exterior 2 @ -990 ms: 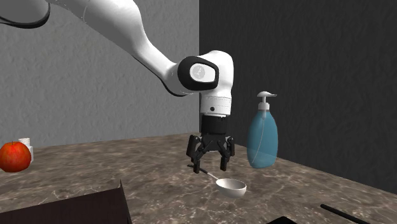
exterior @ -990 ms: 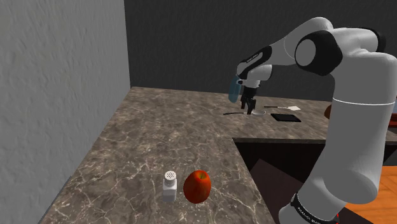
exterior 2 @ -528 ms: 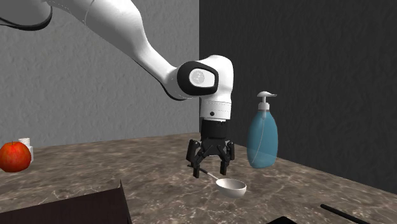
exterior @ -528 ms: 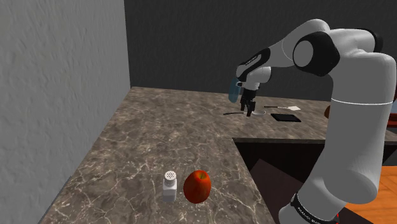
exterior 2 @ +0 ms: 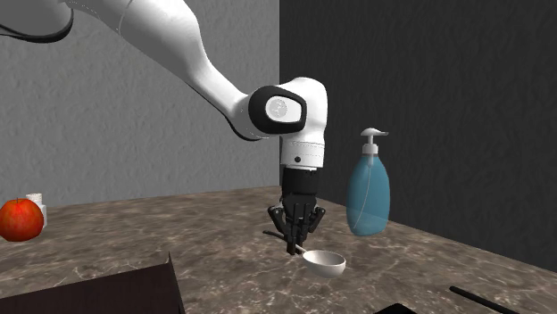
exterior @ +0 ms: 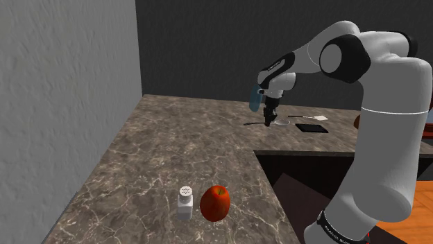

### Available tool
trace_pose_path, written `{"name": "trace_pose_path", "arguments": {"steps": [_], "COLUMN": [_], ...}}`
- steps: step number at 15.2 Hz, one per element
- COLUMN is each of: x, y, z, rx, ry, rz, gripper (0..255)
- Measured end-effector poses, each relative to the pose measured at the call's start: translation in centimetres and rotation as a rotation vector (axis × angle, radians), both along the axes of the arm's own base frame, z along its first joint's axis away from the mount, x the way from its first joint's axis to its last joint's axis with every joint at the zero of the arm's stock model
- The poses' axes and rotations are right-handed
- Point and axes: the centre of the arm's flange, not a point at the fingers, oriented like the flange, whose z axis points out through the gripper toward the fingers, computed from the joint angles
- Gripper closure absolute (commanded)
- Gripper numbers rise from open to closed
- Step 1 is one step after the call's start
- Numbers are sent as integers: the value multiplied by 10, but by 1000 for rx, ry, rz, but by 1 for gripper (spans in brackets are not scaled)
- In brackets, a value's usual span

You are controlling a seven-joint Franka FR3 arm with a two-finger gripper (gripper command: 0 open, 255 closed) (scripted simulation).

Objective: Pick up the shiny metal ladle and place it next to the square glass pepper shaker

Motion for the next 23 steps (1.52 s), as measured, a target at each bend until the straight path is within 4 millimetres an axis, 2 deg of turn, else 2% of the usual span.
{"name": "trace_pose_path", "arguments": {"steps": [4,7,23], "x": [0,0,0], "y": [0,-1,0], "z": [0,11,94], "rx": [0,0,0], "ry": [0,0,0], "rz": [0,0,0], "gripper": [255,255,255]}}
